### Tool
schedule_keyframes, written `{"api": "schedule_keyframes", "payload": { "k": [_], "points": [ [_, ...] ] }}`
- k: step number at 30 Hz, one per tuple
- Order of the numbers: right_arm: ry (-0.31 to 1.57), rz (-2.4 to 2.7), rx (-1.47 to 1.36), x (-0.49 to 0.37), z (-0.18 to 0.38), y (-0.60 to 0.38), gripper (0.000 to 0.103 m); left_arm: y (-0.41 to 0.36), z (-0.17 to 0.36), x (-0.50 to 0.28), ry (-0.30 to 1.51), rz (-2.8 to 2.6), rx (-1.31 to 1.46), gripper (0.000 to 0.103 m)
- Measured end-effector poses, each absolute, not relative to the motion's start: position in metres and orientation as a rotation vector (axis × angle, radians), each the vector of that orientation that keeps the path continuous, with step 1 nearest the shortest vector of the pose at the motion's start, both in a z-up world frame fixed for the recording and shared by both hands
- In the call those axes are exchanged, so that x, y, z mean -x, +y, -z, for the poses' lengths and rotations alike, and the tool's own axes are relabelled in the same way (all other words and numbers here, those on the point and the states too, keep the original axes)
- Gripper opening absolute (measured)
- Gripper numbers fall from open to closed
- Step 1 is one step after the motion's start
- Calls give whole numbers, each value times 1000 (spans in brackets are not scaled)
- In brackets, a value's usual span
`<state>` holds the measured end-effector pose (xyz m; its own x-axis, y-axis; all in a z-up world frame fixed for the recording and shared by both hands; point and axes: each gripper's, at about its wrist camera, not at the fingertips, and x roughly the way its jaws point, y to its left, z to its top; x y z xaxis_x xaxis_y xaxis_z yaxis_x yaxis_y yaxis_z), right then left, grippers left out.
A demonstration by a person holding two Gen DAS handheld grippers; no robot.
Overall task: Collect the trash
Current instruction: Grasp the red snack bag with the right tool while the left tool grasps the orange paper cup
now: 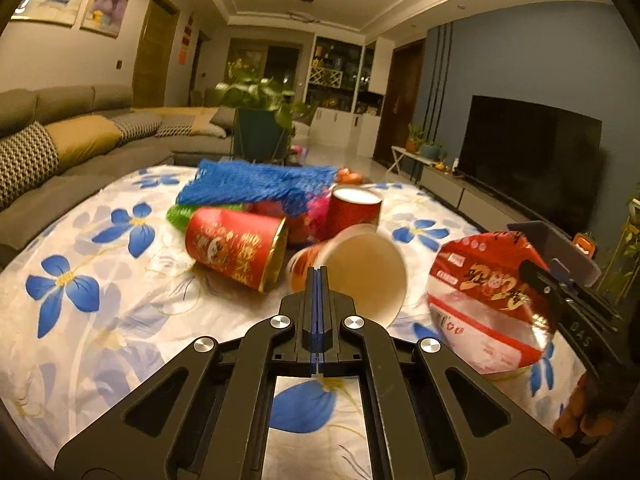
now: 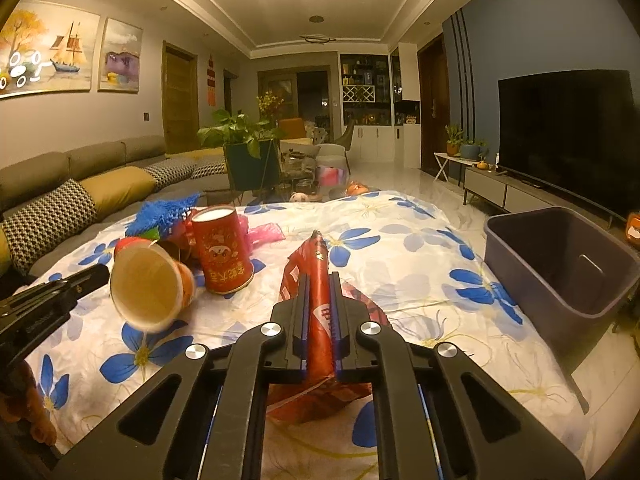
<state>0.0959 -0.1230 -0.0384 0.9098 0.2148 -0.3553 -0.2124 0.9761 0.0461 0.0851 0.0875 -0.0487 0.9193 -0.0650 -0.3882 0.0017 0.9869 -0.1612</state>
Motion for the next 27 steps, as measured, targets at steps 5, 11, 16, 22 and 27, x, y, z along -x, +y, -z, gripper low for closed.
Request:
{"api": "schedule_keyframes", "payload": {
  "k": [5, 11, 16, 22, 27],
  "points": [
    [338, -205, -11, -89, 31, -132, 8, 81, 39, -77, 375, 50, 152, 0],
    [351, -194, -29, -88, 35, -143, 7, 77, 44, -75, 389, 68, 130, 0],
    [356, -192, -35, -85, 36, -146, 7, 75, 52, -64, 403, 63, 126, 45],
    [356, -194, -45, -84, 35, -147, 7, 62, 68, -71, 429, 70, 82, 52],
    [355, -193, -39, -84, 34, -147, 7, 65, 81, -93, 499, 68, 114, 13]
  ]
}}
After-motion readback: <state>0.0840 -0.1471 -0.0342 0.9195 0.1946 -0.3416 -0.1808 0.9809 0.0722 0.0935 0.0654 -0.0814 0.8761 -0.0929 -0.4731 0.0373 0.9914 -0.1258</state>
